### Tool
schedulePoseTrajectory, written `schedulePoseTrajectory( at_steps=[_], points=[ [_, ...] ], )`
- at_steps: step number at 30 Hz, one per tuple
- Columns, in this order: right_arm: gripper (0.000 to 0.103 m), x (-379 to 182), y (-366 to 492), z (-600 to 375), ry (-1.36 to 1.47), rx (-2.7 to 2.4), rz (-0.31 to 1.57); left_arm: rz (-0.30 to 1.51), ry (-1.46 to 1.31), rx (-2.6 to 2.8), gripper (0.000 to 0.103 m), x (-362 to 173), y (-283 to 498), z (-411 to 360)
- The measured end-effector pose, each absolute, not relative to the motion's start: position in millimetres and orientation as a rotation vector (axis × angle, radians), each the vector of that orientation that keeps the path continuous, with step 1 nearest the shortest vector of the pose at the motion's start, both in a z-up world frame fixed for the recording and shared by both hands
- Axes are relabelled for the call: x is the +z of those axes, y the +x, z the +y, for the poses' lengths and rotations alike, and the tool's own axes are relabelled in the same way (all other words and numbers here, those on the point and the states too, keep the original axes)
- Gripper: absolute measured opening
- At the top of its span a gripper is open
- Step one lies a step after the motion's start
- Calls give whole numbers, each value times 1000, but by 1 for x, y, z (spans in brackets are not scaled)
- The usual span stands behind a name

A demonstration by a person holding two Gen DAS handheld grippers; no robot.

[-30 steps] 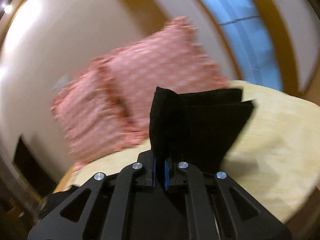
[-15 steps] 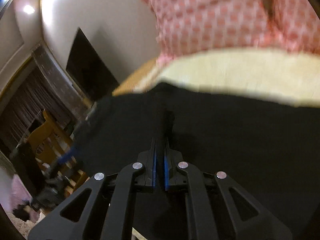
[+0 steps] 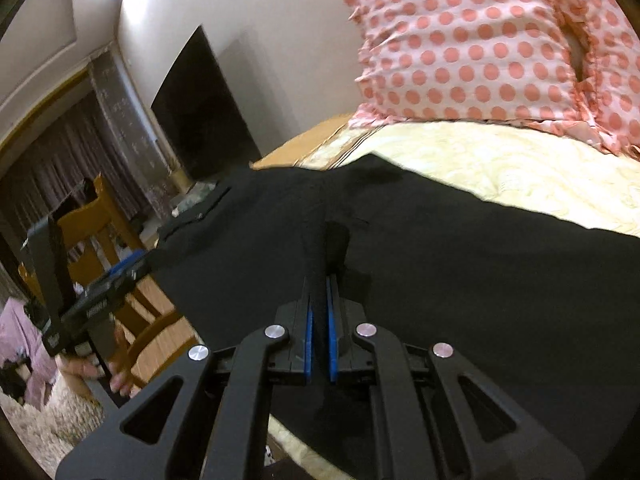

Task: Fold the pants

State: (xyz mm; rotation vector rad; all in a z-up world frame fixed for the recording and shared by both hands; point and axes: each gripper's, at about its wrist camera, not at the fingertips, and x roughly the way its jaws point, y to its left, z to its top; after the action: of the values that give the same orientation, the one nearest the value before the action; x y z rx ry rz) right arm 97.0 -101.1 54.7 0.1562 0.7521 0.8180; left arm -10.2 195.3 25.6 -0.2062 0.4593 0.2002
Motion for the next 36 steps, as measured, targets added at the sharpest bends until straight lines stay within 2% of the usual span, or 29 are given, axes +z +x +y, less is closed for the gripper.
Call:
schedulePoseTrajectory(
  at_steps=[5,7,9,10,13,17,22,24,31,36],
  points=[
    [10,38,87,-77,28,817,789,453,-254,256,101,26,-17,215],
    [25,32,84,-75,15,835,823,457,-276,276,101,27,-19,224],
    [54,37,75,-74,20,898,814,464,-286,296,101,26,-21,231],
    [58,40,71,-73,18,935,809,468,-292,308,101,26,-22,236],
    [59,56,59,-74,40,1016,737,484,-326,323,101,26,-23,249],
    [58,70,73,-79,22,829,631,512,-417,302,101,22,-22,269],
    [58,36,93,-61,-119,693,765,542,-501,277,101,16,-18,287],
    [58,32,84,-62,-143,694,747,549,-540,257,101,14,-15,292],
    [59,39,89,-82,-27,742,795,580,-639,205,101,16,10,308],
    [64,38,85,-82,-16,751,794,644,-740,186,101,6,26,323]
  ],
)
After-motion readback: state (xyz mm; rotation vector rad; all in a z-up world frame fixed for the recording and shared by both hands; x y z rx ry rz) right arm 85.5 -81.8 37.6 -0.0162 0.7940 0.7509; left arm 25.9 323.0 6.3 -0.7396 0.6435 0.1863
